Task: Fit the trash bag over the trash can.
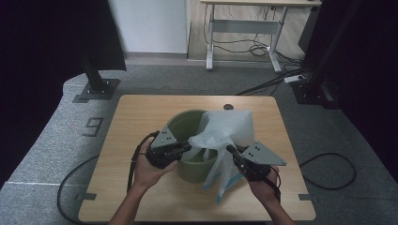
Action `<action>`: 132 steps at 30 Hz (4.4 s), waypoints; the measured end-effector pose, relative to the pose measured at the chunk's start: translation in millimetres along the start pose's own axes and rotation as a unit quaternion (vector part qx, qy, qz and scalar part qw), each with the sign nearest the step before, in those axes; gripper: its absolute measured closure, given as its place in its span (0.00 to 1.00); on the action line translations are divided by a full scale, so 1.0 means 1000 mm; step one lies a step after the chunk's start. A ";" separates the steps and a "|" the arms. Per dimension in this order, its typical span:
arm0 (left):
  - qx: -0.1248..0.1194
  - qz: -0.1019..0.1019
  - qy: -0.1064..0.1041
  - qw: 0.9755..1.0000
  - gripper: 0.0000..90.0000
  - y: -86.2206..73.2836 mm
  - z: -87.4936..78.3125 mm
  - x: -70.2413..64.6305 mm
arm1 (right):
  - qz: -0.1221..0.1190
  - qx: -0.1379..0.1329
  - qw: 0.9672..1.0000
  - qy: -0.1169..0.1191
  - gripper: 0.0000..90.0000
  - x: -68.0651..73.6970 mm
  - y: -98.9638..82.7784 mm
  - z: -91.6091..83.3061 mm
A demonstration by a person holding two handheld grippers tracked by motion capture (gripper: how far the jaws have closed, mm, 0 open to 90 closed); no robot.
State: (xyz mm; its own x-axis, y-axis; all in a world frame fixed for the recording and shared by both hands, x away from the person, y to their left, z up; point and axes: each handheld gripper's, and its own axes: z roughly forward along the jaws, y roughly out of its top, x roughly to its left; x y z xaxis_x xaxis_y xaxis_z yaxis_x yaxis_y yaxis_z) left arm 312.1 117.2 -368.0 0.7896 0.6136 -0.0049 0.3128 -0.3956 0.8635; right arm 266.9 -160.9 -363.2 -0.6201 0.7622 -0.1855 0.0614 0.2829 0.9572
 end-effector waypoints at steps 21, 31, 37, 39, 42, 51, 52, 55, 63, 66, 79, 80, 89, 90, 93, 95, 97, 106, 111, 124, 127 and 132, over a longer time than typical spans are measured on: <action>-0.021 0.010 -0.017 1.000 0.55 -0.005 -0.007 -0.001 | 0.008 0.013 1.000 0.026 0.99 0.006 -0.009 0.012; 0.006 -0.007 -0.028 1.000 0.92 -0.005 0.001 -0.001 | 0.026 0.006 0.999 0.031 0.98 0.010 -0.020 0.013; 0.013 -0.024 -0.020 0.999 0.99 -0.007 0.004 0.001 | 0.053 -0.009 0.998 0.036 0.93 0.007 -0.031 0.004; 0.013 -0.026 -0.011 1.000 1.00 -0.007 0.004 0.002 | 0.063 -0.013 0.997 0.035 0.82 0.007 -0.033 0.001; 0.015 -0.032 0.001 0.999 1.00 -0.007 0.004 0.005 | 0.071 -0.023 0.997 0.021 0.64 0.012 -0.037 -0.004; 0.020 -0.055 0.025 0.998 1.00 -0.011 -0.001 0.018 | 0.084 -0.045 0.994 0.053 0.49 0.018 -0.047 -0.030; 0.020 -0.056 0.026 0.998 1.00 -0.012 -0.002 0.019 | 0.085 -0.048 0.994 0.054 0.48 0.016 -0.047 -0.034; 0.020 -0.064 0.032 0.997 1.00 -0.013 -0.004 0.024 | 0.093 -0.052 0.993 0.045 0.47 0.007 -0.051 -0.042; 0.022 -0.076 0.038 0.996 1.00 -0.017 -0.009 0.034 | 0.142 -0.031 0.989 0.024 0.43 -0.035 -0.071 -0.036; 0.022 -0.080 0.039 0.996 1.00 -0.018 -0.010 0.036 | 0.149 -0.019 0.988 0.020 0.41 -0.047 -0.079 -0.026; 0.010 -0.107 0.045 0.993 1.00 -0.021 -0.019 0.056 | 0.169 0.014 0.984 0.050 0.26 -0.068 -0.116 0.024; 0.009 -0.108 0.046 0.993 1.00 -0.021 -0.020 0.056 | 0.170 0.015 0.984 0.053 0.26 -0.068 -0.117 0.025; 0.009 -0.111 0.046 0.993 1.00 -0.021 -0.019 0.058 | 0.181 0.019 0.979 0.091 0.23 -0.079 -0.133 0.039; 0.009 -0.110 0.045 0.993 0.99 -0.021 -0.019 0.058 | 0.182 0.018 0.979 0.095 0.23 -0.080 -0.135 0.041; 0.010 -0.110 0.043 0.993 0.99 -0.021 -0.018 0.057 | 0.185 0.018 0.977 0.103 0.25 -0.081 -0.138 0.045; 0.011 -0.109 0.039 0.993 0.99 -0.020 -0.017 0.057 | 0.180 0.018 0.978 0.105 0.29 -0.079 -0.138 0.047; 0.009 -0.107 0.036 0.994 0.98 -0.020 -0.017 0.055 | 0.179 0.017 0.978 0.109 0.35 -0.077 -0.138 0.049; 0.007 -0.107 0.033 0.994 0.98 -0.020 -0.018 0.054 | 0.175 0.007 0.977 0.120 0.70 -0.071 -0.135 0.052; 0.005 -0.105 0.031 0.994 0.97 -0.021 -0.019 0.052 | 0.174 -0.013 0.976 0.132 0.62 -0.062 -0.126 0.035; 0.006 -0.097 0.022 0.995 0.97 -0.020 -0.017 0.042 | 0.143 -0.022 0.976 0.164 0.27 0.008 -0.098 -0.014; 0.004 -0.096 0.022 0.995 0.97 -0.020 -0.018 0.041 | 0.131 -0.013 0.979 0.154 0.24 0.023 -0.094 -0.017; 0.006 -0.094 0.021 0.995 0.97 -0.019 -0.019 0.039 | 0.123 -0.002 0.984 0.131 0.25 0.038 -0.093 -0.020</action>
State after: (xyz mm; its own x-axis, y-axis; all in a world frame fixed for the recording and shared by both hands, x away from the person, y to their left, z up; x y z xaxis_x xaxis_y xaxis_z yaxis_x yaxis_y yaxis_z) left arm 327.3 161.9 -375.4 0.6941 0.7054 -0.1436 0.4585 -0.2794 0.8437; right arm 222.2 -170.0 -454.9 -0.7665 0.6317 0.1155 0.2321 0.1047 0.9670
